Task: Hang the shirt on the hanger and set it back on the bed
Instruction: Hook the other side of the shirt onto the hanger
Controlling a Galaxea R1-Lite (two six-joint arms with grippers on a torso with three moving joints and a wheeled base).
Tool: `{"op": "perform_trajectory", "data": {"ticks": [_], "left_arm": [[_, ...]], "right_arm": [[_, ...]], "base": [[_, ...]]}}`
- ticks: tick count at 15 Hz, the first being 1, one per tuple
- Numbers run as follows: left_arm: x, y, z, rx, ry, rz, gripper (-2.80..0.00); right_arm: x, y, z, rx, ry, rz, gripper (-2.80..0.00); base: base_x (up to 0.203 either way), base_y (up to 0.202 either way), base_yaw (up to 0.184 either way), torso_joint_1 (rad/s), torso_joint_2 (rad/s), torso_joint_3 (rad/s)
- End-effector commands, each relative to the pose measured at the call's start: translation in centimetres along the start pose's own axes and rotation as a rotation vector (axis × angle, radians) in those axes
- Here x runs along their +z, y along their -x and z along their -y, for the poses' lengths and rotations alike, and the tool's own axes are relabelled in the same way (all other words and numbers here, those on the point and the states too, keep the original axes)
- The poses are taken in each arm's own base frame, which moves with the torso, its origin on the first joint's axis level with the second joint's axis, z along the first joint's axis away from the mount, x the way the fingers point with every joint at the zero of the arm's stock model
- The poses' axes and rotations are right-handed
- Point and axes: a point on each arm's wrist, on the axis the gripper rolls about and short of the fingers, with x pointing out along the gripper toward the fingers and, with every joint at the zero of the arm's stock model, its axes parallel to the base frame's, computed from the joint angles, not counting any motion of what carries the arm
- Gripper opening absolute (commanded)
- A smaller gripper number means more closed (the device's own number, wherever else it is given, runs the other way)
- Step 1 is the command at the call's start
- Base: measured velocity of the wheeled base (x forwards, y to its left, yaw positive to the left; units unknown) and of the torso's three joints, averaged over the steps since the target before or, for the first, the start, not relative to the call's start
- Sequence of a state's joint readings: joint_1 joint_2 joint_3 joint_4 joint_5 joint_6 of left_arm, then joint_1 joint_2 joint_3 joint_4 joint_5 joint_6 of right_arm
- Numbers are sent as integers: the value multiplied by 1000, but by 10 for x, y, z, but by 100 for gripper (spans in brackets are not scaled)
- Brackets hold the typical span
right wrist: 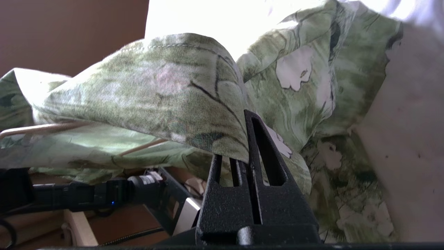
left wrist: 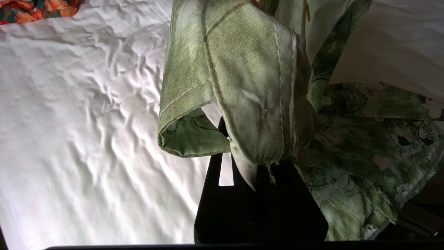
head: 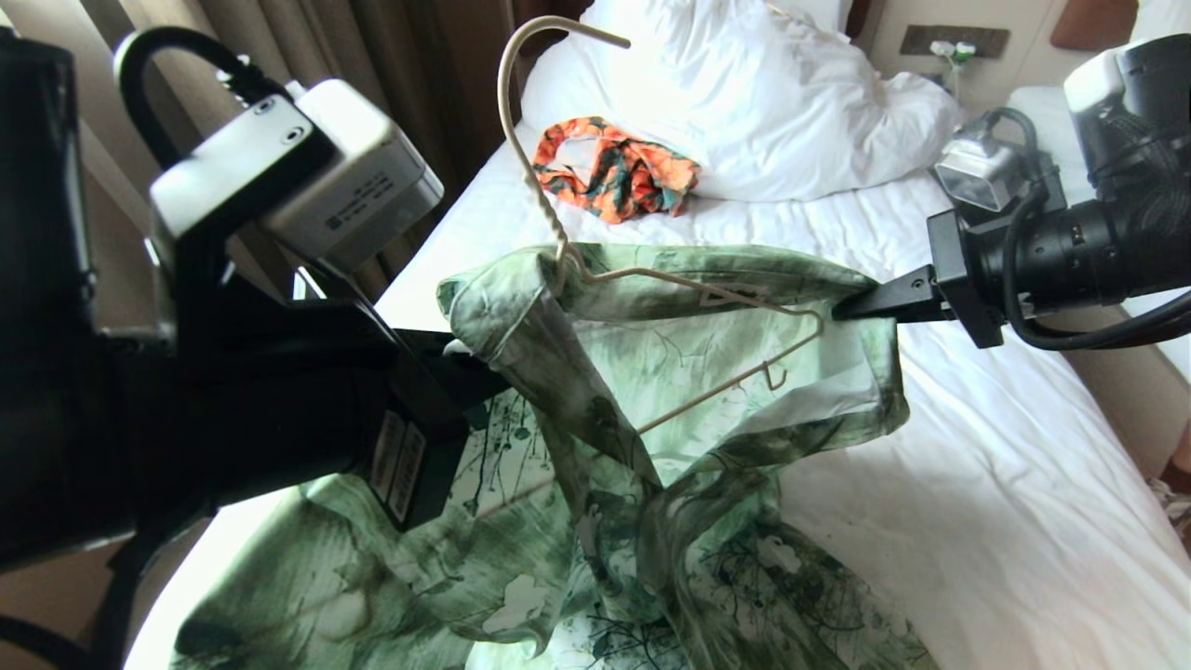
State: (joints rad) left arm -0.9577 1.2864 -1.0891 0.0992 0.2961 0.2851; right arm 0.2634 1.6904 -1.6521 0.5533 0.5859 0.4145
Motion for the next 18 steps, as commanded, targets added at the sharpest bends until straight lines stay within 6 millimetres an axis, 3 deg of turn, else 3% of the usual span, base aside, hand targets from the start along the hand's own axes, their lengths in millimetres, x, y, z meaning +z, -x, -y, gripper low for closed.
{"op": "perform_trajectory", "data": {"ticks": [1,5,13,18], "left_arm": [[-1,-1,0,4,-2,-6,-280],[1,-3,0,3,-1,-1,-280],[2,-10,7,-24,15,5,-280],[-6,-33,26,-76,156,98,-280]], "right_arm": [[2,8,-7,7,4,5,-280],[1,22,-23,-18,-35,-63,-280],[0,15,-44,25,-37,-95,-280],[6,17,-52,65,23,-28,-280]], "base": [[0,0,0,0,0,0],[0,0,0,0,0,0],[0,0,0,0,0,0],[0,0,0,0,0,0]]}}
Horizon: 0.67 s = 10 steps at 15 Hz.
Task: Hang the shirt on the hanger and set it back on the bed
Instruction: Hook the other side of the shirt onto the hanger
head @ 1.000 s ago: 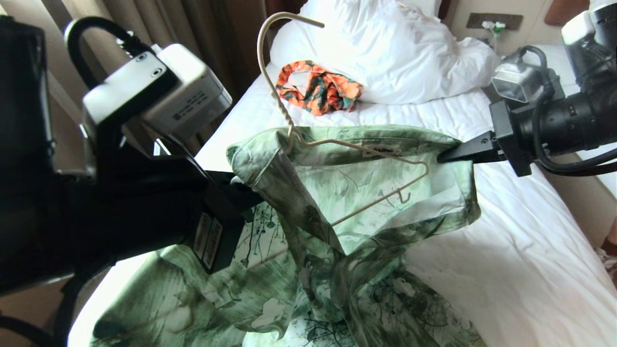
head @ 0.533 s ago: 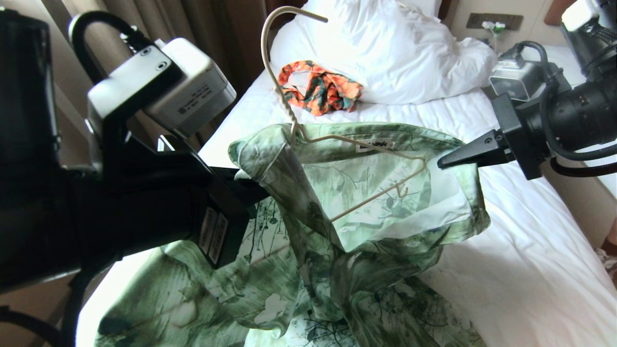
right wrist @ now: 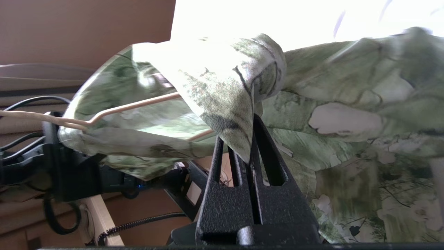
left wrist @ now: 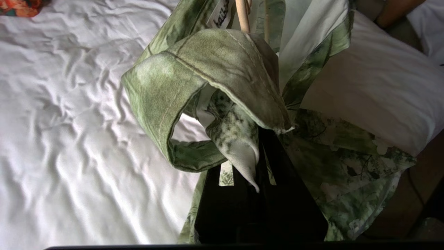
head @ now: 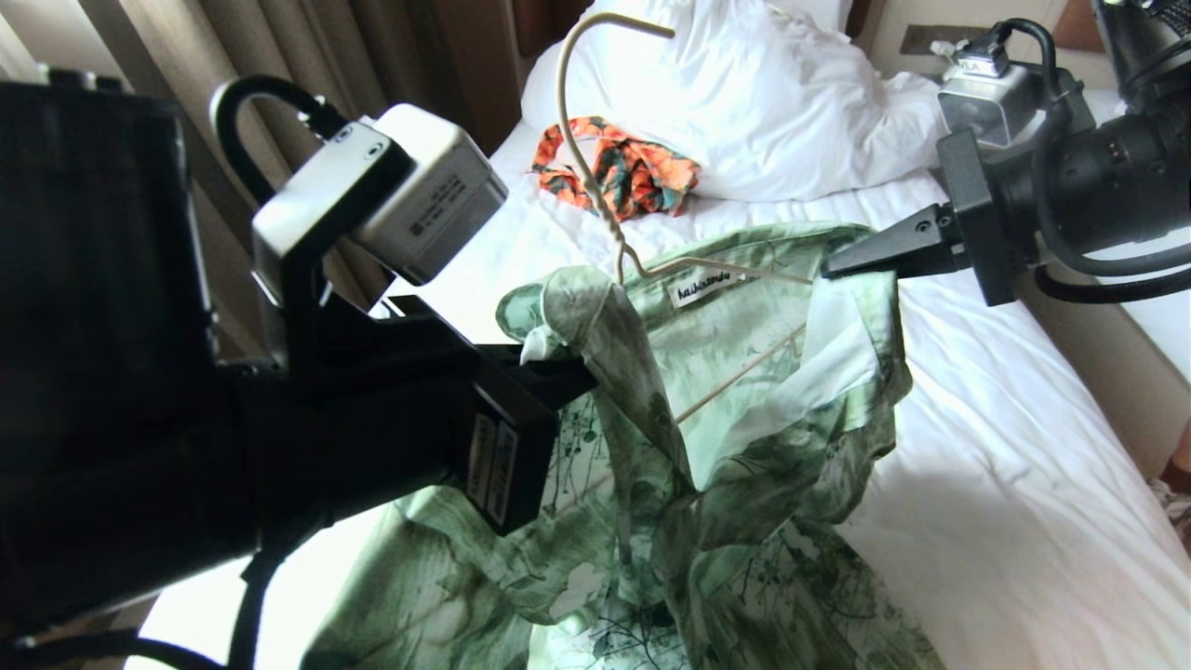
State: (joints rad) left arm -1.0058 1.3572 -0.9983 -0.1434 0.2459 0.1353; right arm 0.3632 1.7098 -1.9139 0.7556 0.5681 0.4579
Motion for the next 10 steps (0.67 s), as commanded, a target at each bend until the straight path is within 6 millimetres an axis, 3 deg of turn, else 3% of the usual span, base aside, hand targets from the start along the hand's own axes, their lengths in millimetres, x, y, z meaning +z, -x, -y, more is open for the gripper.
{"op": "perform_trajectory", "data": {"ticks": [1,7,10], "left_arm": [[-9,-16,5,-5,20,29,-280],[-34,-63,20,-56,104,168,-280],[-32,-80,24,-47,138,300,-280]], "right_arm": [[1,3,-3,10,8,12,-280],[3,15,-23,67,75,70,-280],[3,15,-31,67,100,96,-280]], "base": [[0,0,0,0,0,0],[0,0,0,0,0,0],[0,0,0,0,0,0]]}}
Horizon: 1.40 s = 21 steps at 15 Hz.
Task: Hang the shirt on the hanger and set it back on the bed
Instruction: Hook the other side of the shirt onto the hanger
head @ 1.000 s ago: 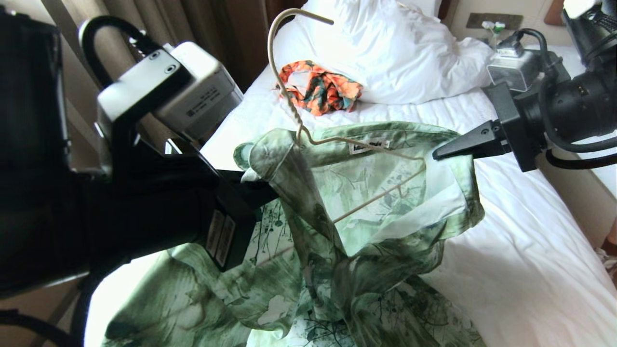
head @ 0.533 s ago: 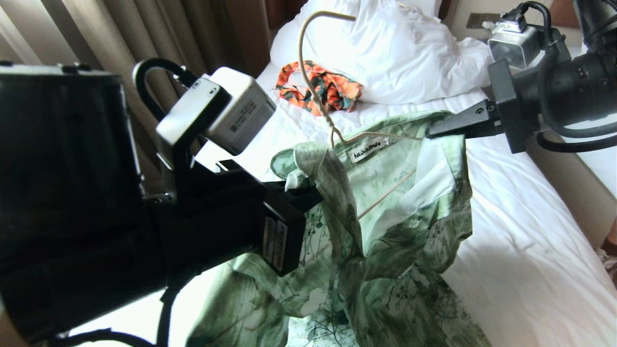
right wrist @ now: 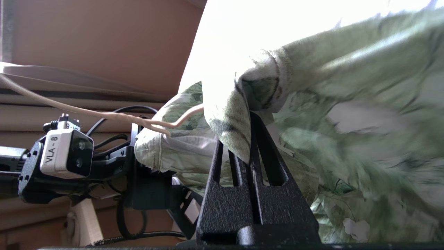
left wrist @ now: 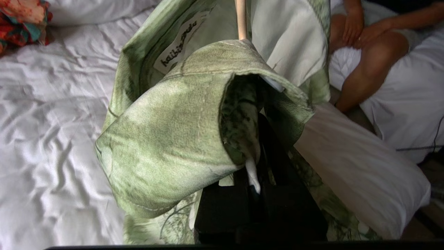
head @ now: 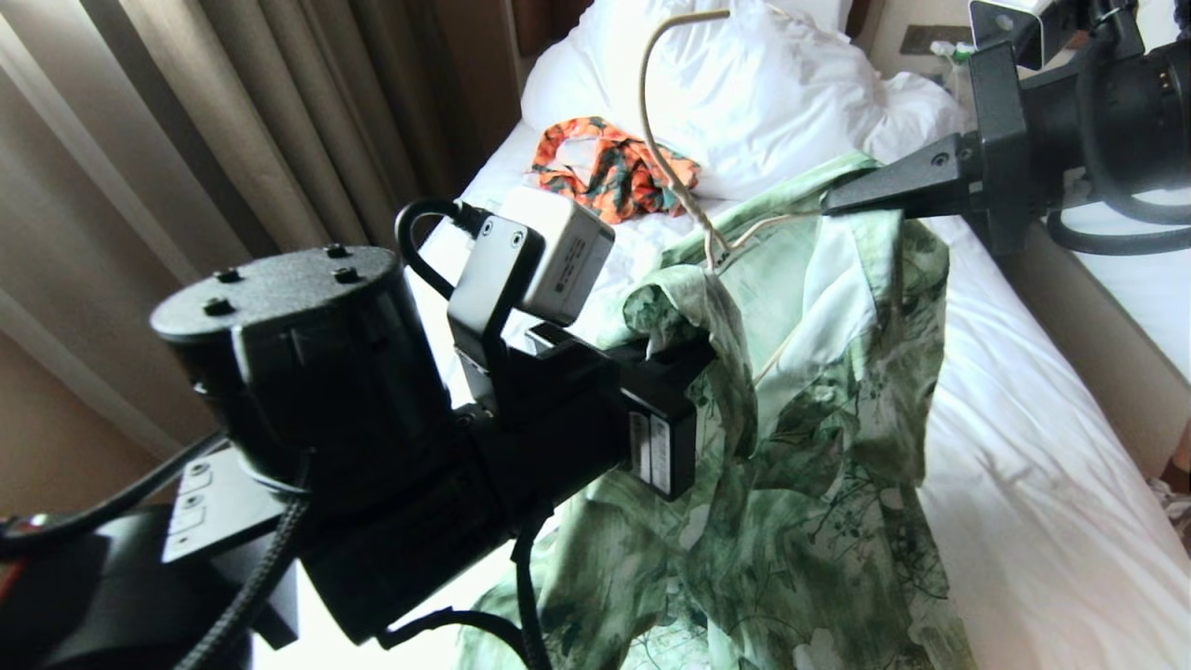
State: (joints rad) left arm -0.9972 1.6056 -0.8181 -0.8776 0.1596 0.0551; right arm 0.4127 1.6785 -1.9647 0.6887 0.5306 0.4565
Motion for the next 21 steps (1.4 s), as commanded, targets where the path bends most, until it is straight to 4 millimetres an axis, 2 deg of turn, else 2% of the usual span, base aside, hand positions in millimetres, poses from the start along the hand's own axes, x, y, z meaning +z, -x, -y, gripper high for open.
{"op": "perform_trajectory", "data": {"ticks": [1,5,8,12,17,21], "left_arm": [[-12,-15,3,4,9,38,-280],[-8,-17,4,3,45,79,-280],[-1,-17,3,6,53,126,-280],[15,-10,0,17,61,177,-280],[27,-8,-2,24,64,219,-280],[30,-6,-2,25,64,227,-280]], "right_arm": [[-3,0,-6,10,8,-6,-280],[-16,6,-31,76,43,-43,-280],[-40,7,-51,123,58,-144,-280],[-63,-2,-53,58,61,-206,-280],[-65,0,-52,49,62,-209,-280],[-66,4,-55,55,112,-200,-280]], "base": [[0,0,0,0,0,0],[0,0,0,0,0,0],[0,0,0,0,0,0],[0,0,0,0,0,0],[0,0,0,0,0,0],[0,0,0,0,0,0]]}}
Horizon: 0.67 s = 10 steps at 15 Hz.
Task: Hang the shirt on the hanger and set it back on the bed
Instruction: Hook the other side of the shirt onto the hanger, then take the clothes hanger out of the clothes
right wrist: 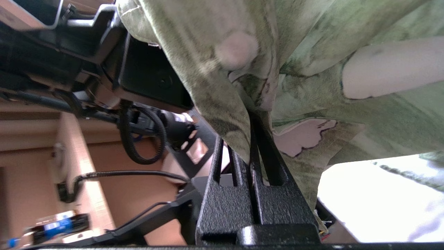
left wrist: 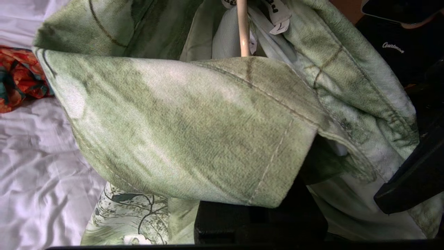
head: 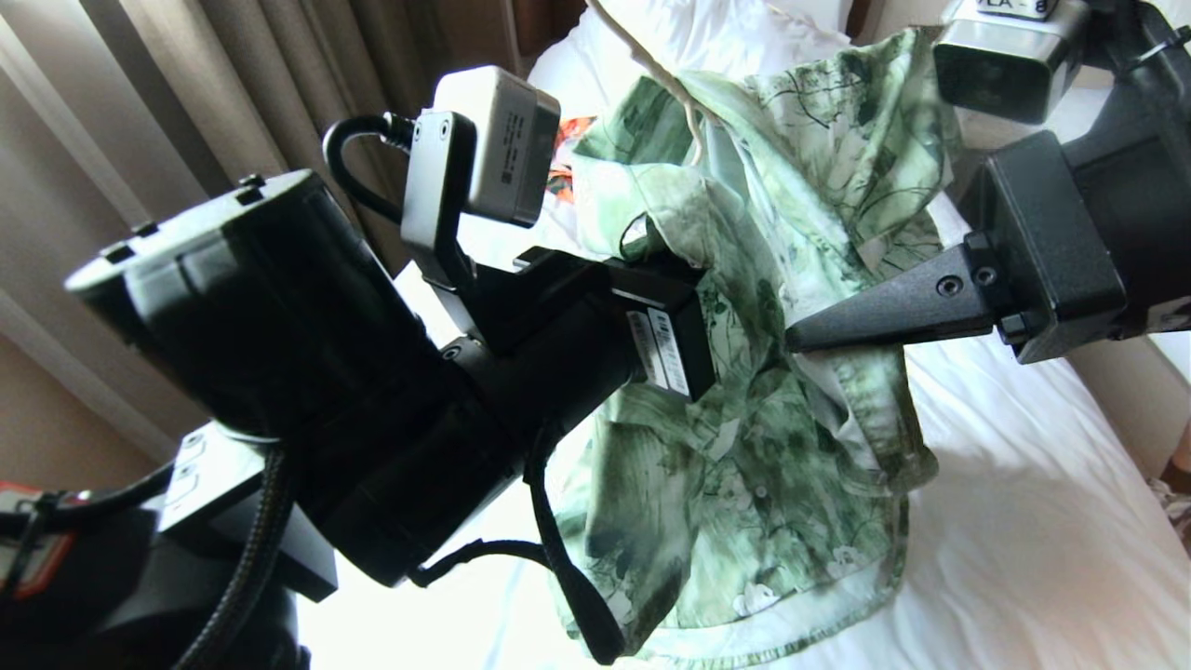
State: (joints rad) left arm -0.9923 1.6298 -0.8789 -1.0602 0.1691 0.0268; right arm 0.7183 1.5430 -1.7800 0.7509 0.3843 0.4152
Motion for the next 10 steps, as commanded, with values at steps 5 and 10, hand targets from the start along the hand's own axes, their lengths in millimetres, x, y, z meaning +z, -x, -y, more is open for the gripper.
{"op": "perform_trajectory", "data": {"ticks": [5,10], "left_arm": [[8,0,-6,20,-5,26,-280],[8,0,-8,26,-8,27,-280]], "right_arm": [[-3,14,-8,-13,18,35,0],[-2,52,-23,-51,57,145,0]], "base": [[0,0,0,0,0,0],[0,0,0,0,0,0]]}}
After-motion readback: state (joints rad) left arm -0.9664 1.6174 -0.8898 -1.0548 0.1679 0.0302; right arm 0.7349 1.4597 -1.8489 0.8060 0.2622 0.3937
